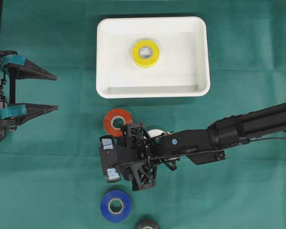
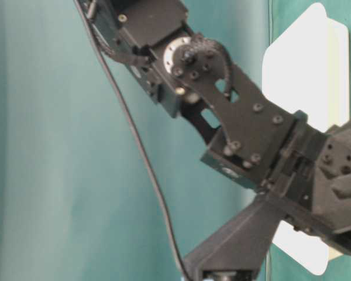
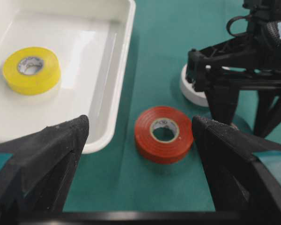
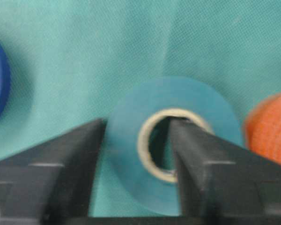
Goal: Pick up the tape from a random location and place it into the white case.
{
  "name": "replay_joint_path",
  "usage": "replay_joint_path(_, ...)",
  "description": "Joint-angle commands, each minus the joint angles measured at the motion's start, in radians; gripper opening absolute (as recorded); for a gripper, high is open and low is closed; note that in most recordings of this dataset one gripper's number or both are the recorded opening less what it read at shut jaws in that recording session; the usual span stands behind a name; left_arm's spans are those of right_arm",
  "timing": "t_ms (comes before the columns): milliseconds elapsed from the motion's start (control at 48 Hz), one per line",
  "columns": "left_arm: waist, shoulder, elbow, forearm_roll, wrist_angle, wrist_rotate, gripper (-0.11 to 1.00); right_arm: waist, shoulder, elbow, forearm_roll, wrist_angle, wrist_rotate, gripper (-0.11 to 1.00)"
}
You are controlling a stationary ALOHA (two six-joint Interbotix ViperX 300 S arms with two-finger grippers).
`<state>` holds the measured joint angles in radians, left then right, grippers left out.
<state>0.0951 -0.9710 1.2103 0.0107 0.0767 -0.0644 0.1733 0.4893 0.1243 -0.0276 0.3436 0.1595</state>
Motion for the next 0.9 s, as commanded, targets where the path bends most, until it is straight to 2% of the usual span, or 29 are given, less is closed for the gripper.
replay_joint_path(0,0.002,0.008,-0.014,-0.002,-0.005,-0.002,0.91,0.000,-0.017,-0.015,-0.009,0.005,-0.002,0.42)
replay_joint_path(42,0.000,0.008,-0.014,-0.002,-0.003,-0.002,0.91,0.000,-0.017,-0.015,-0.009,0.006,-0.002,0.37)
replay_joint_path(583,0.002,0.008,-0.015,-0.002,-0.002,0.000,0.91,0.002,-0.026,-0.025,-0.009,0.008,-0.003,0.36)
replay_joint_path(749,0.000,0.008,-0.015,-0.002,-0.002,0.000,0.91,0.002,-0.071,-0.028,-0.009,0.041,-0.003,0.35)
replay_joint_path(791,0.000,0.008,-0.015,-0.002,-0.002,0.000,0.91,0.003,-0.083,-0.031,-0.009,0.054,-0.003,0.31)
replay_joint_path(874,0.000,0.008,-0.015,-0.002,-0.002,0.000,0.91,0.002,-0.107,-0.037,-0.009,0.078,-0.003,0.30)
